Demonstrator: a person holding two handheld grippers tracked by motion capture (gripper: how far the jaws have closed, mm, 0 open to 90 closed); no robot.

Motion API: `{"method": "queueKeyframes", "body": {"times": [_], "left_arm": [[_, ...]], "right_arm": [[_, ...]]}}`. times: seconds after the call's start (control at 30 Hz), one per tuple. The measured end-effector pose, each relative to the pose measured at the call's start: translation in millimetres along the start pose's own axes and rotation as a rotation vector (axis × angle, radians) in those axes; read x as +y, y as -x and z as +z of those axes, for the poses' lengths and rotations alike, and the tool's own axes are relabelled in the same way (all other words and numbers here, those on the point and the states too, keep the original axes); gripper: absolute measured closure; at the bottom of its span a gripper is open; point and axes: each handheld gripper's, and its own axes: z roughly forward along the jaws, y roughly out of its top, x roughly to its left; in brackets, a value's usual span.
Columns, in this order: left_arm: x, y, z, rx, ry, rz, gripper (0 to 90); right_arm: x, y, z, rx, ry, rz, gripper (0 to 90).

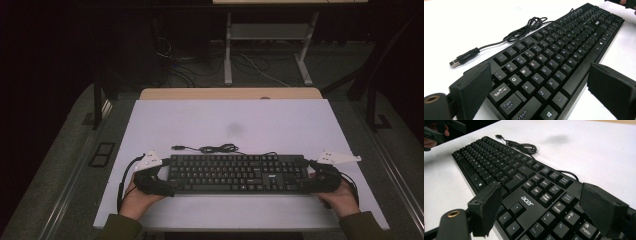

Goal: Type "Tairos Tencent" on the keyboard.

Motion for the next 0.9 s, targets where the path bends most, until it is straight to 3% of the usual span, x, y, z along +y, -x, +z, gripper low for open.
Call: {"method": "queueKeyframes", "body": {"times": [0.27,0.9], "left_arm": [[-1.3,-0.9,1.5,0.013,-0.006,-0.006,0.0],[-4.2,-1.0,5.8,0.004,-0.032,-0.007,0.0]], "right_arm": [[-4.5,4.6,-5.6,-0.022,0.007,0.016,17.7],[-6.2,7.4,-7.7,-0.021,0.006,0.029,17.7]]}}
